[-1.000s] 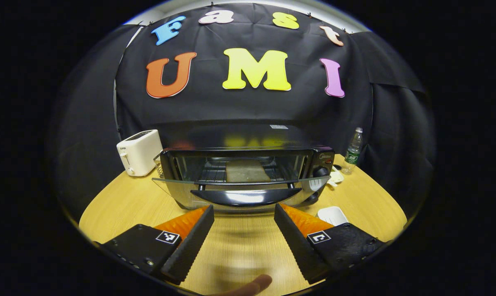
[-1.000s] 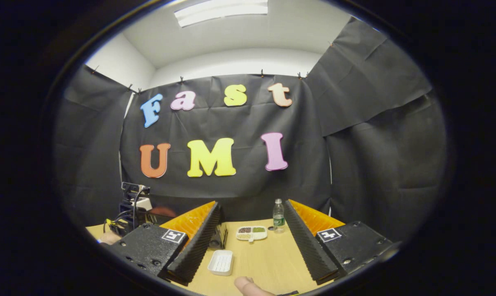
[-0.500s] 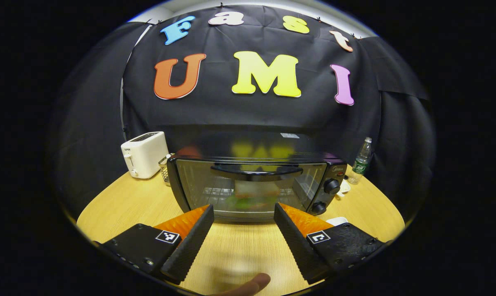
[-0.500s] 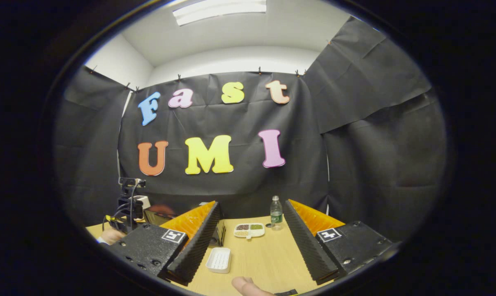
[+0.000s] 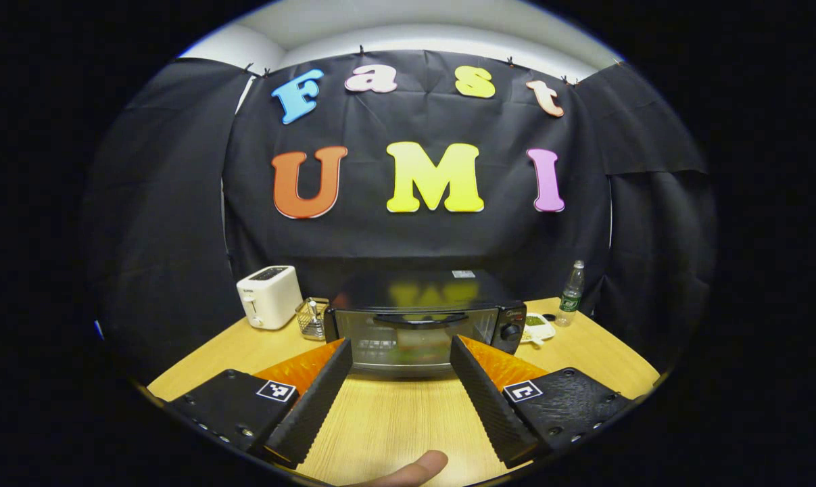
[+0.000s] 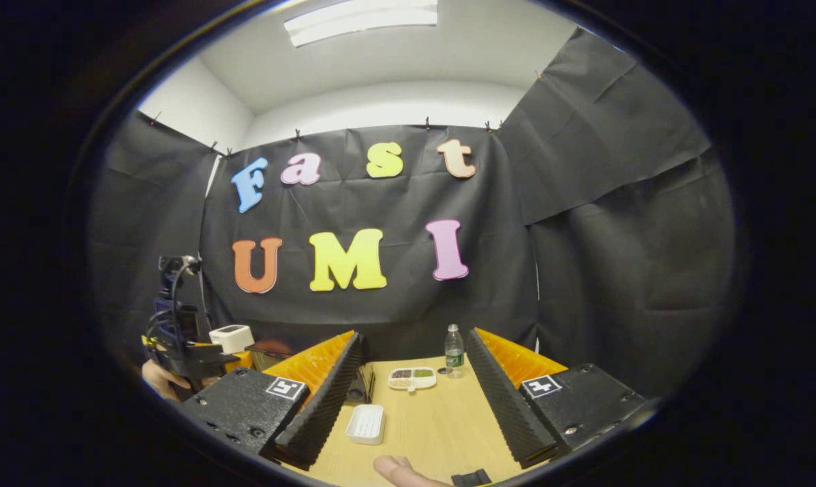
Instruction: Open the electric oven with the left hand, put the food in, and close the electric oven.
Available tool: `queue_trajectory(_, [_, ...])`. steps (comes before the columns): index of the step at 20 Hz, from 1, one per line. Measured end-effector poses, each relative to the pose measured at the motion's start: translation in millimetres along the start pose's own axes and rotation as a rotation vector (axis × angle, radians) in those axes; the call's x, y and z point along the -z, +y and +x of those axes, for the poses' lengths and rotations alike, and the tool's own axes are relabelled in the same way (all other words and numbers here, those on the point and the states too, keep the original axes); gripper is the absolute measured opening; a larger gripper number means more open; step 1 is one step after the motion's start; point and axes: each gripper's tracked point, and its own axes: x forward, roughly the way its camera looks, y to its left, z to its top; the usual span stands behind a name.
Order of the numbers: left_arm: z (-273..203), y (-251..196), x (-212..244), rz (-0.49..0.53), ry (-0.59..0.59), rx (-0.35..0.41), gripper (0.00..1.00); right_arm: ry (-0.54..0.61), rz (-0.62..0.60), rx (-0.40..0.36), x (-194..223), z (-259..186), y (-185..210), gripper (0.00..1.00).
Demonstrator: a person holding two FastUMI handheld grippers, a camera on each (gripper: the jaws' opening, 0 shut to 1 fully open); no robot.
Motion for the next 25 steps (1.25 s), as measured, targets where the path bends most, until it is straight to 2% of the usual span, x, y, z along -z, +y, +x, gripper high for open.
queue_trajectory(6, [-106, 9, -61, 0.011, -0.148, -0.058, 0.95, -0.038, -0.005, 0.000, -24, -42, 2, 0.95])
queue_trajectory(9, [-155, -3, -66, -0.030, -0.157, -0.020, 0.95, -0.041, -0.006, -0.010, -24, -57, 6, 0.95])
queue_trajectory(10, [-169, -4, -68, -0.037, -0.168, -0.015, 0.95, -0.034, -0.011, -0.015, -22, -61, 11, 1.00])
queue_trajectory(12, [-192, -6, -66, -0.029, -0.185, -0.005, 0.95, -0.019, -0.032, -0.039, -19, -66, 21, 1.00])
queue_trajectory(13, [-201, -9, -59, -0.024, -0.183, 0.003, 0.95, -0.015, -0.041, -0.055, -18, -68, 27, 0.96])
queue_trajectory(14, [-210, -11, -56, -0.021, -0.188, 0.000, 0.95, -0.022, -0.044, -0.087, -20, -72, 37, 1.00])
queue_trajectory(15, [-217, -10, -57, -0.020, -0.199, -0.013, 0.95, -0.031, -0.054, -0.111, -22, -75, 45, 0.96])
queue_trajectory(16, [-223, -8, -60, -0.019, -0.213, -0.022, 0.95, -0.034, -0.061, -0.119, -21, -76, 47, 0.96])
queue_trajectory(17, [-227, -10, -63, -0.020, -0.224, -0.022, 0.95, -0.026, -0.064, -0.115, -18, -76, 46, 0.96])
queue_trajectory(18, [-231, -13, -64, -0.021, -0.229, -0.012, 0.95, -0.018, -0.068, -0.112, -16, -76, 46, 1.00])
queue_trajectory(19, [-235, -16, -65, -0.023, -0.235, -0.001, 0.95, -0.012, -0.066, -0.118, -15, -76, 49, 0.95])
queue_trajectory(21, [-240, -13, -68, -0.015, -0.246, 0.003, 0.95, -0.004, -0.053, -0.123, -14, -76, 51, 0.96])
queue_trajectory(22, [-243, -12, -67, -0.012, -0.250, 0.001, 0.86, -0.005, -0.046, -0.121, -13, -77, 49, 0.96])
queue_trajectory(23, [-244, -12, -66, -0.012, -0.251, 0.004, 0.95, -0.009, -0.043, -0.111, -14, -75, 48, 0.96])
queue_trajectory(24, [-245, -12, -66, -0.014, -0.250, 0.008, 0.86, -0.009, -0.044, -0.101, -14, -75, 45, 0.95])
queue_trajectory(25, [-247, -10, -66, -0.018, -0.252, 0.007, 0.87, -0.009, -0.047, -0.096, -14, -75, 45, 1.00])
